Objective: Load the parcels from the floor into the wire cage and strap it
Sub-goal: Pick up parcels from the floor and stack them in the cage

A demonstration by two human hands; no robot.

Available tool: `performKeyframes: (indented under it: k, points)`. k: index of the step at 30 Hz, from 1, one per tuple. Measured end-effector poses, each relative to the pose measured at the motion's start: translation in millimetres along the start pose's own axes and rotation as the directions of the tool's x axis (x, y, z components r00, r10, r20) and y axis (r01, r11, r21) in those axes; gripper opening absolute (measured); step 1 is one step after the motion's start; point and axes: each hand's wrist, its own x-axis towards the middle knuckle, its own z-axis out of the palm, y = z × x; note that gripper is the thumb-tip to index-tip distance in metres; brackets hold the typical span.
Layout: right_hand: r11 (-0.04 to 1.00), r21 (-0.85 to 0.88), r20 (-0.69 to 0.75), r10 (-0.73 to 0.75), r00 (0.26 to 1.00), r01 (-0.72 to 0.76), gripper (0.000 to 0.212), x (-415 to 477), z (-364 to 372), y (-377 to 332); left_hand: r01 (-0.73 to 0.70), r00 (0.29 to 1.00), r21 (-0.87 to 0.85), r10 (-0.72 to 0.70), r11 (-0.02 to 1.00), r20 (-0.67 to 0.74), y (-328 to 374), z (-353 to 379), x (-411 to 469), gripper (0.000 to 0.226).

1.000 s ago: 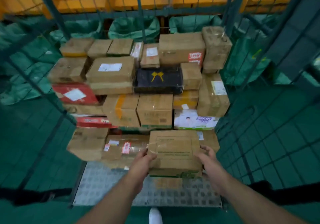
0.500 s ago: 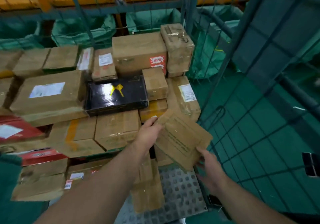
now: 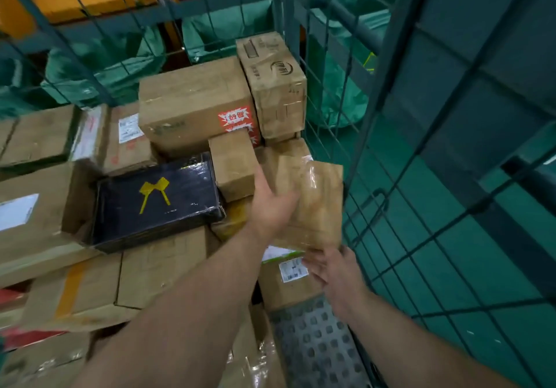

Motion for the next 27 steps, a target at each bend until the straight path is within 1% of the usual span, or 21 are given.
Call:
performKeyframes:
  k: [1,3,4,5,6,7,9,11,12,13,14,15,16,17,18,19,20,21,23,24,27]
  points:
    - [1.000,-0.012,-0.022,-0.013,1.000,0.013,0.026,6,6,-5,0.037,0.999,0.012,-0.037,0.999,-0.012,-8,5,-5,0.077]
    - [0.999,-0.021,-0.072,-0.034,0.997,0.032,0.027,19,19,-16,0.059,0.996,0.034,-0.057,0.998,-0.069,-24,9,-14,0.052]
    - [0.999,-0.020,-0.099,-0.050,0.994,0.048,0.030,27,25,-21,0.069,0.992,0.003,-0.068,0.998,-0.107,-29,11,-17,0.046]
    - [0.997,-0.020,-0.113,-0.074,0.991,0.073,0.035,35,30,-24,0.111,0.983,-0.033,-0.115,0.993,-0.142,-32,12,-18,0.042]
    - [0.997,-0.024,-0.119,-0.081,0.990,0.079,0.040,42,35,-27,0.149,0.972,-0.069,-0.159,0.986,-0.172,-35,13,-18,0.042]
    - [0.997,-0.015,-0.127,-0.083,0.988,0.082,0.045,48,39,-30,0.186,0.963,-0.105,-0.203,0.977,-0.179,-35,11,-15,0.047]
    - [0.996,-0.005,-0.132,-0.093,0.987,0.094,0.050,59,43,-36,0.221,0.961,-0.216,-0.250,0.951,-0.121,-35,7,-4,0.056]
    - [0.995,-0.024,-0.117,-0.102,0.988,0.100,0.055,72,49,-46,0.234,0.959,-0.364,-0.275,0.902,-0.064,-27,1,2,0.054]
    - [0.995,-0.052,-0.114,-0.094,0.989,0.088,0.057,81,52,-52,0.239,0.957,-0.403,-0.284,0.883,-0.055,-22,-4,5,0.054]
    - [0.994,-0.077,-0.091,-0.090,0.992,0.083,0.052,87,56,-59,0.250,0.955,-0.395,-0.292,0.884,-0.049,-18,-9,6,0.051]
    - [0.992,-0.101,-0.055,-0.079,0.995,0.073,0.041,91,62,-66,0.261,0.955,-0.369,-0.294,0.892,-0.036,-14,-14,3,0.045]
    - [0.992,-0.107,0.011,-0.060,0.998,0.061,0.031,89,69,-73,0.277,0.954,-0.326,-0.299,0.904,-0.020,-13,-20,-2,0.036]
    - [0.990,-0.132,0.078,-0.029,0.997,0.039,0.026,86,76,-77,0.295,0.950,-0.278,-0.312,0.914,-0.018,-13,-25,-9,0.029]
    - [0.988,-0.152,0.135,-0.012,0.991,0.032,0.026,76,80,-79,0.313,0.945,-0.224,-0.326,0.923,-0.021,-15,-30,-18,0.022]
    - [0.974,-0.218,0.180,-0.026,0.983,0.065,0.028,66,80,-79,0.320,0.944,-0.175,-0.329,0.931,-0.023,-18,-36,-27,0.019]
    - [0.952,-0.289,0.182,-0.043,0.982,0.096,0.028,59,81,-75,0.326,0.942,-0.143,-0.334,0.934,-0.031,-22,-40,-35,0.017]
    - [0.927,-0.359,0.154,-0.058,0.986,0.110,0.027,49,80,-72,0.337,0.938,-0.130,-0.344,0.932,-0.033,-25,-42,-43,0.016]
    - [0.912,-0.400,0.125,-0.042,0.991,0.088,0.022,40,76,-64,0.356,0.931,-0.133,-0.363,0.925,-0.033,-31,-44,-52,0.014]
    - [0.895,-0.446,0.052,0.029,0.998,-0.003,0.022,24,65,-37,0.376,0.924,-0.130,-0.383,0.917,-0.025,-42,-44,-74,0.007]
    - [0.878,-0.478,0.055,0.054,0.997,-0.021,0.022,13,55,-22,0.387,0.920,-0.111,-0.391,0.915,-0.014,-48,-43,-88,0.008]
    - [0.906,-0.416,0.084,0.129,0.988,-0.083,0.018,-31,25,28,0.425,0.905,-0.024,-0.424,0.905,0.040,-69,-43,-130,0.011]
